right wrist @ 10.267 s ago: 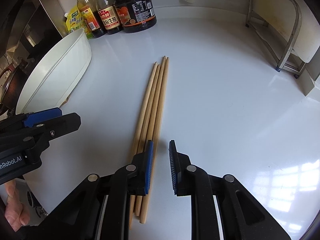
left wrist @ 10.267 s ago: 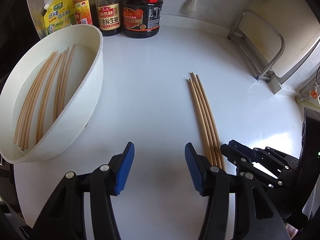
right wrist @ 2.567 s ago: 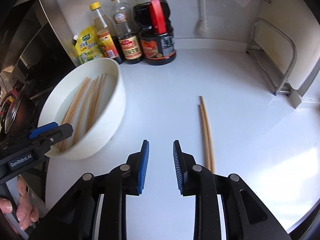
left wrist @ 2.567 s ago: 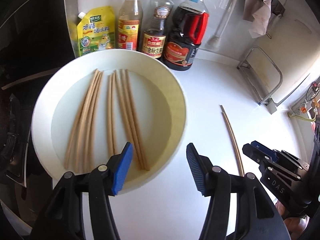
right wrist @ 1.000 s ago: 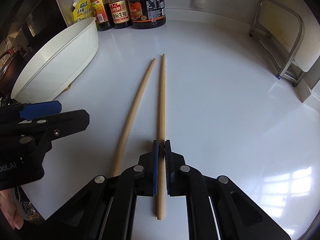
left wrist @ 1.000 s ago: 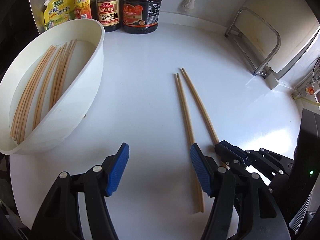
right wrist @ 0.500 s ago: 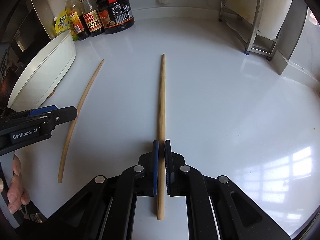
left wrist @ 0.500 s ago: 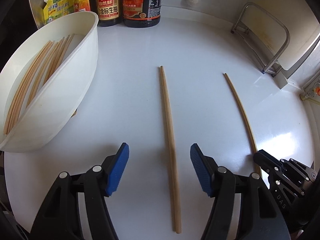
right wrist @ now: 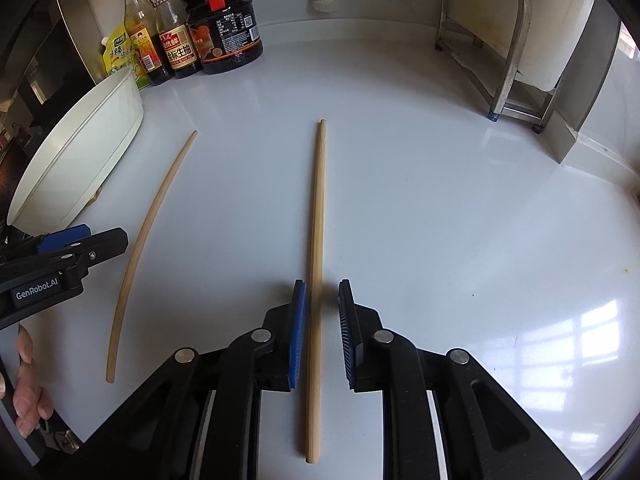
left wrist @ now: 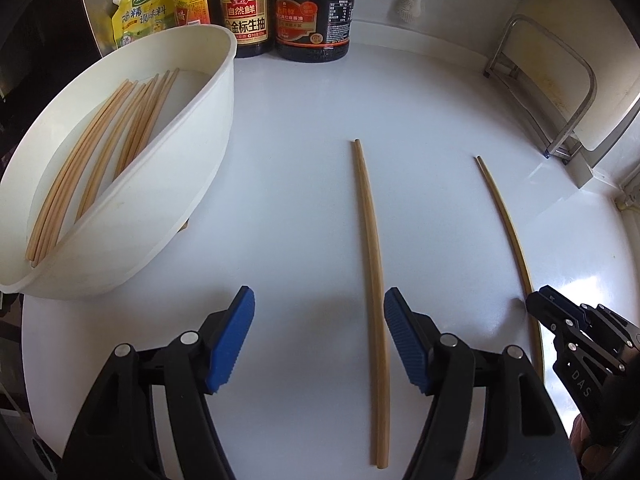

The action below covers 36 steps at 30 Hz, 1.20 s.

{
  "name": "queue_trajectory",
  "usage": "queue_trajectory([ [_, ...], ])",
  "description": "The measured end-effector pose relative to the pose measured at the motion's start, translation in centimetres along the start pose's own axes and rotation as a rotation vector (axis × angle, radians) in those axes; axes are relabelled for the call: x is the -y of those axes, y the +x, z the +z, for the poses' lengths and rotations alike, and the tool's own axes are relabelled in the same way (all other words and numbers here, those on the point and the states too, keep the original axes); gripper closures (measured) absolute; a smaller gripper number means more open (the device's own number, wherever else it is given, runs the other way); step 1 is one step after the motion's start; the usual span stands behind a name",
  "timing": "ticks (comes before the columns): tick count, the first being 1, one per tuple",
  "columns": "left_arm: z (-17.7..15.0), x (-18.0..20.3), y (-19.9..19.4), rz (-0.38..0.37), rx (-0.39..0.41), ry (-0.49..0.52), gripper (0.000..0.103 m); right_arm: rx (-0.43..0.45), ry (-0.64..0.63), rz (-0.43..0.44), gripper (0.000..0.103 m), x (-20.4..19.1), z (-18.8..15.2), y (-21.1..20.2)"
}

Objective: Organize utensils
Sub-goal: 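Spread the last two chopsticks apart with the open tool fingers, then close the left tool on one chopstick while the right tool grasps the other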

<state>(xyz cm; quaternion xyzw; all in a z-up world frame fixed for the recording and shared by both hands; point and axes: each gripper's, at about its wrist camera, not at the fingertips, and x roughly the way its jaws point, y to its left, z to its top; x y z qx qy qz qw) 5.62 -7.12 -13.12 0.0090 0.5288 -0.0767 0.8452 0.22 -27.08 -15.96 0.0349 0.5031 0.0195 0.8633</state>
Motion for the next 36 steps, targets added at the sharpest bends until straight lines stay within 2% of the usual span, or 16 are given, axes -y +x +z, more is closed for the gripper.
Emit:
queue_trajectory([
  [5,-0.1,0.5,0.3,0.01,-0.004,0.026,0.036,0.004,-0.002,-0.001,0.084,0.0,0.1,0.1],
  [10,0.1,1.1,0.8,0.026,-0.016,0.04,0.029,0.003,-0.005,0.002,0.083,0.0,0.3,0.2],
  [12,-0.1,1.3,1.3,0.038,-0.036,0.047,0.029,0.002,-0.007,0.017,0.078,0.0,0.3,0.2],
  [20,0.1,1.7,1.8,0.038,-0.044,0.055,0.026,0.003,-0.045,-0.008,0.078,-0.5,0.4,0.3],
  [23,0.0,2.5,1.6,0.025,-0.031,0.077,0.037,0.002,-0.082,-0.041,0.078,-1.2,0.3,0.4],
  [25,0.0,3.0,1.3,0.011,-0.028,0.092,0.058,0.004,-0.092,-0.044,0.085,-1.4,0.2,0.4],
  [26,0.1,3.2,1.3,0.002,-0.026,0.099,0.071,0.003,-0.09,-0.043,0.097,-1.4,0.2,0.4],
  [27,0.2,3.3,1.2,-0.01,-0.028,0.106,0.079,0.001,-0.085,-0.043,0.097,-1.3,0.3,0.4],
  [28,0.2,3.4,1.2,-0.027,-0.034,0.106,0.095,-0.002,-0.079,-0.037,0.097,-1.2,0.3,0.4],
  [36,0.7,2.7,0.9,-0.125,-0.085,0.085,0.095,-0.02,-0.001,0.011,0.097,-0.9,0.6,-0.3],
])
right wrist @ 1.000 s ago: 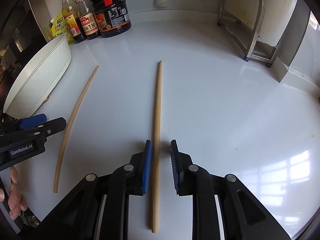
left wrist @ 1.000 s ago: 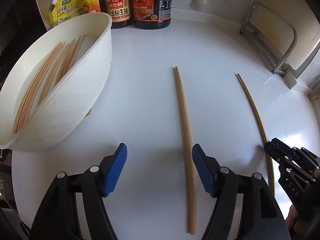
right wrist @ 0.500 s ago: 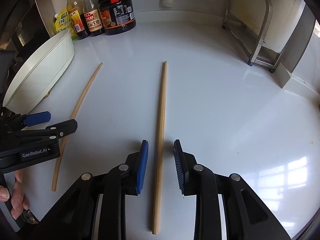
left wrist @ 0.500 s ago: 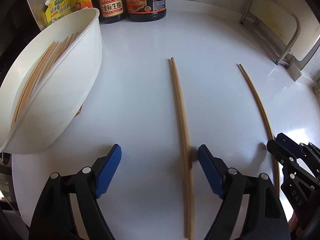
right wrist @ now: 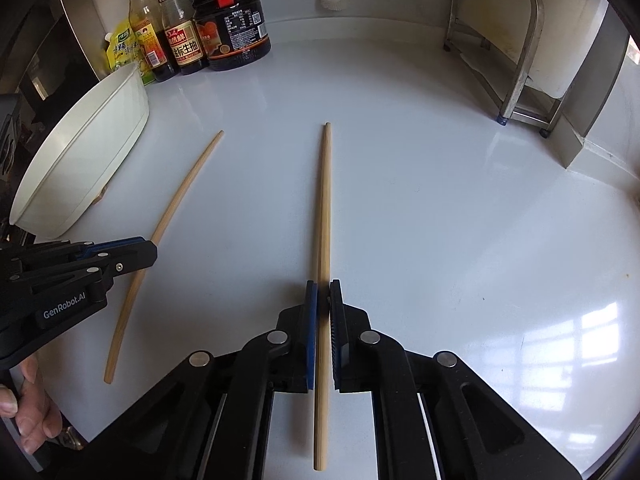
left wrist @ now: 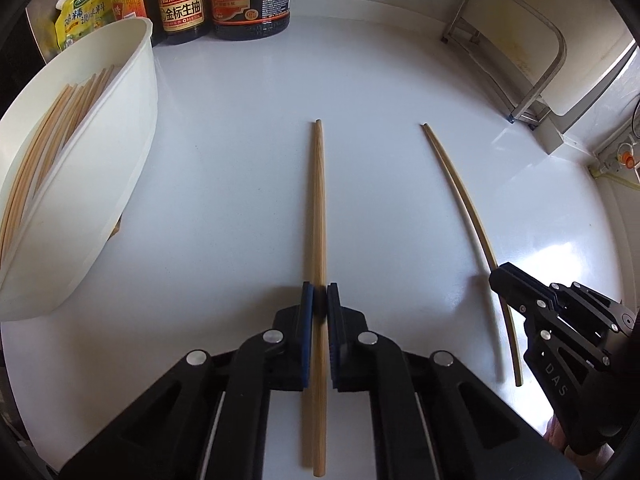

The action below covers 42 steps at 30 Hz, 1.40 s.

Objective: Organize utensils
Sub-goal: 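Close the left tool on one chopstick while the right tool grasps the other, then lift both held chopsticks and carry them over the white basin, then lower the chopsticks into the basin and open both tools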

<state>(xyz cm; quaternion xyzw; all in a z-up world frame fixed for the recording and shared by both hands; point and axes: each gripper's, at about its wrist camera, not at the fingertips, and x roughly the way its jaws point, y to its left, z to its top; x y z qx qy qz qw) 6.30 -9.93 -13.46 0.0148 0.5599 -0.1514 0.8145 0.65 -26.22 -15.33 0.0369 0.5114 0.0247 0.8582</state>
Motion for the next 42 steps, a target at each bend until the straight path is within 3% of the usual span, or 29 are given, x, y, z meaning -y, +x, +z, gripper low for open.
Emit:
queue_trajectory([
  [10,2.7,-1.9,-7.0,0.042,0.159,0.085,0.095,0.07,0.021,0.043,0.097,-4.0,3.7,-3.0],
  [20,5.3,-10.7,-12.3,0.098,0.259,0.063,0.095,0.167,-0.036,0.124,0.097,-13.5,10.7,-4.6],
  [25,6.3,-16.4,-12.7,0.132,0.256,0.021,0.095,0.162,-0.071,0.181,0.097,-19.1,13.6,-3.0],
  [31,7.7,-22.2,-11.4,0.137,0.208,-0.038,0.095,0.096,-0.088,0.233,0.097,-24.9,15.9,0.4],
  [42,8.1,-26.5,-7.9,0.129,0.119,-0.088,0.093,-0.031,-0.076,0.213,0.097,-28.4,16.6,5.4],
])
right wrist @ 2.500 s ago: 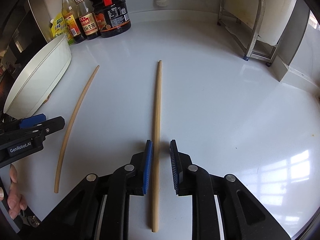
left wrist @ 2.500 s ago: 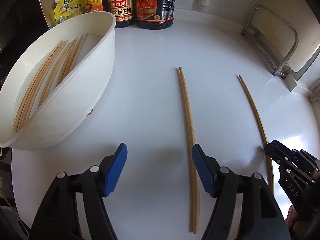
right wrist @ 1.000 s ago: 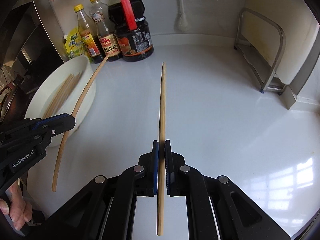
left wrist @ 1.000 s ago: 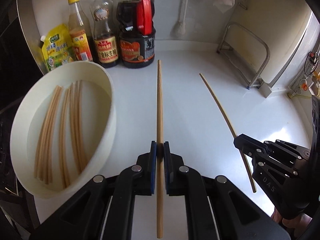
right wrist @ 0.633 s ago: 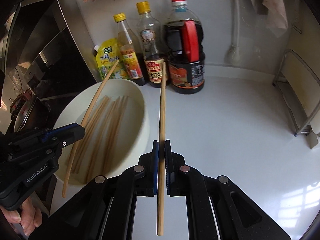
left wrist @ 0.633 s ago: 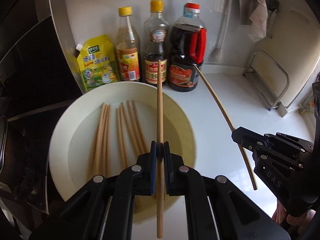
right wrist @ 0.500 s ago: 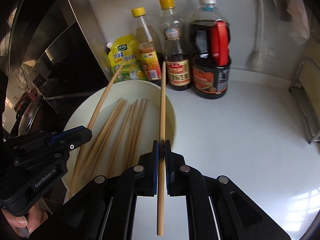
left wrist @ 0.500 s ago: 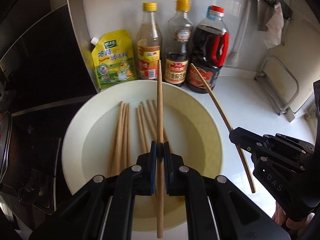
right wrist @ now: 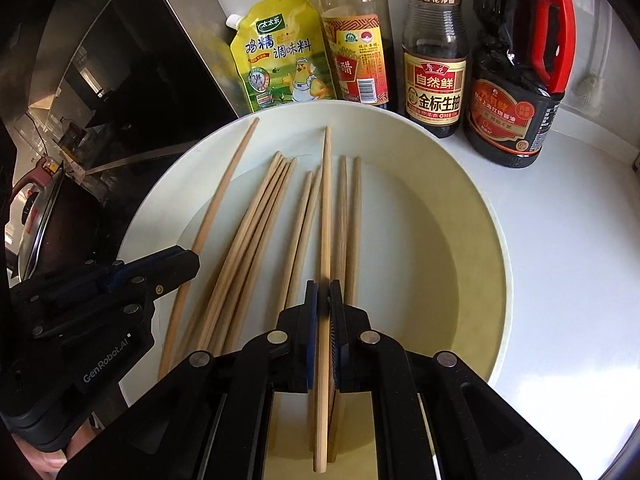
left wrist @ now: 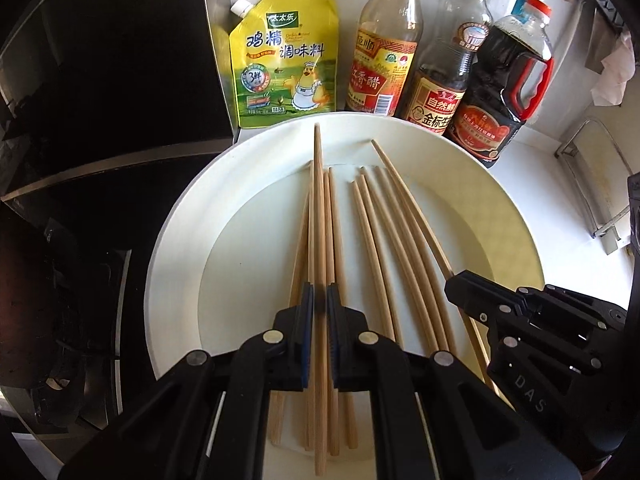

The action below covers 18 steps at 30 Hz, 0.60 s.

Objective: Organize utensils
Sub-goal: 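Lower the chopsticks into the basin and open both tools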

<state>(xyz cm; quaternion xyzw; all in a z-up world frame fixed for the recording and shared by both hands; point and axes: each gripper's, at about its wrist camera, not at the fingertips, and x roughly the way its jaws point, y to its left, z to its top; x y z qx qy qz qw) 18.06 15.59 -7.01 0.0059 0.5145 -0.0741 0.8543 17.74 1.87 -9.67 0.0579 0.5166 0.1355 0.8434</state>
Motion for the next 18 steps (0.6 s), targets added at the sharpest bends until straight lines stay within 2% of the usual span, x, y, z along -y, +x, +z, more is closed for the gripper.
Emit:
queue_trajectory([
  [1,0.0,-0.1,0.1,-0.001,-0.001,-0.003,0.085,-0.005,0.003,0.002,0.097,0.1,0.0,0.1],
  [2,0.1,-0.2,0.2,0.001,-0.001,-0.006,0.07,-0.008,0.007,0.005,0.097,0.2,0.0,0.1],
  [4,0.0,-0.5,0.1,0.002,0.011,-0.018,0.055,-0.003,0.015,0.001,0.095,0.5,-0.2,-0.3],
  [10,-0.2,-1.0,-0.8,0.01,0.023,-0.03,0.054,0.026,0.009,-0.038,0.093,1.0,-1.1,-2.0],
  [12,-0.5,-1.1,-1.3,0.018,0.029,-0.034,0.049,0.035,0.003,-0.05,0.085,0.8,-1.3,-2.6],
  [16,-1.1,-1.4,-2.2,0.036,0.037,-0.039,0.04,0.058,-0.005,-0.069,0.082,0.5,-1.8,-3.7],
  [18,-1.4,-1.5,-2.6,0.043,0.04,-0.045,0.038,0.066,-0.008,-0.077,0.075,0.3,-2.0,-4.2],
])
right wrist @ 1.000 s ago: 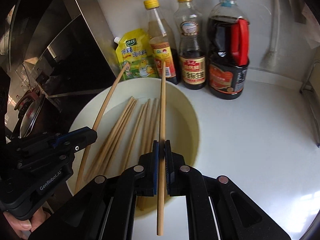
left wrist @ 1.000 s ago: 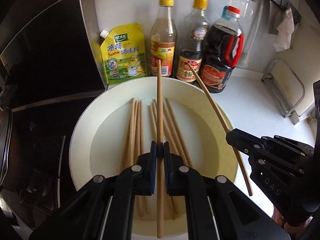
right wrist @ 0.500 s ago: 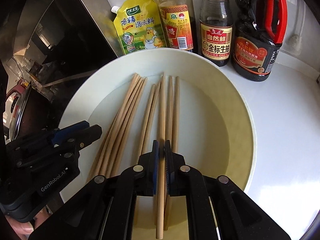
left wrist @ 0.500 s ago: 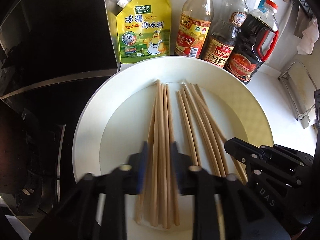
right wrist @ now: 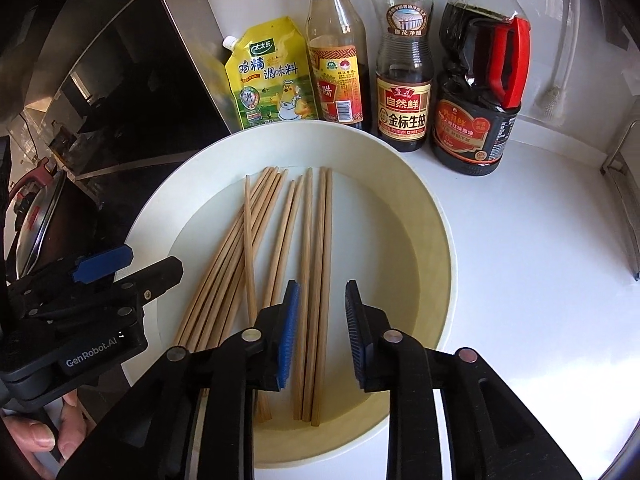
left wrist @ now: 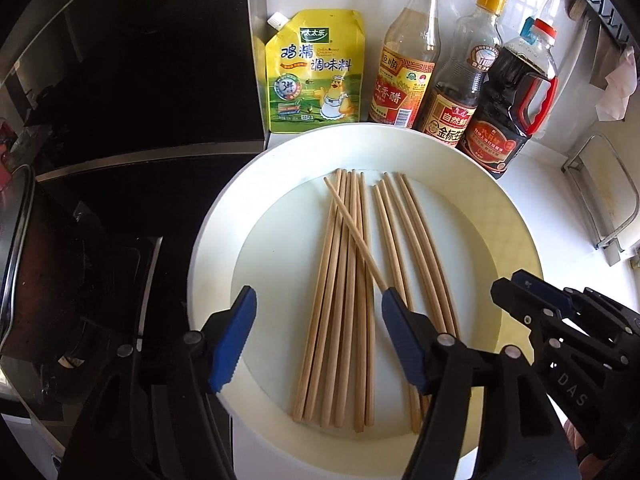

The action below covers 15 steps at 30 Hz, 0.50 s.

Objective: Organize utensils
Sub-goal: 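Lower the chopsticks into the basin and open both tools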

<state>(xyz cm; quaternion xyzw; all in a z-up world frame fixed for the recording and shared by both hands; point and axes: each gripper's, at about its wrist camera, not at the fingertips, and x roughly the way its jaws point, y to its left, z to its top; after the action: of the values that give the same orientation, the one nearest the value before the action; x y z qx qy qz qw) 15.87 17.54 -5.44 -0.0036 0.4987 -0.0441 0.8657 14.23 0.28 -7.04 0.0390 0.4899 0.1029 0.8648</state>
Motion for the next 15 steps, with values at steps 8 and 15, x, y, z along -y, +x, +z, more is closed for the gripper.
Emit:
queue_trajectory([
  [8,-0.9,-0.5,-2.1,0.021,0.031,-0.018,0.026,0.031,0.02,-0.015,0.07,-0.1,-1.2,-1.8],
  [15,-1.6,-0.8,-3.5,0.033,0.051,-0.032,0.021,0.047,0.029,-0.029,0.067,0.0,-2.1,-3.1],
])
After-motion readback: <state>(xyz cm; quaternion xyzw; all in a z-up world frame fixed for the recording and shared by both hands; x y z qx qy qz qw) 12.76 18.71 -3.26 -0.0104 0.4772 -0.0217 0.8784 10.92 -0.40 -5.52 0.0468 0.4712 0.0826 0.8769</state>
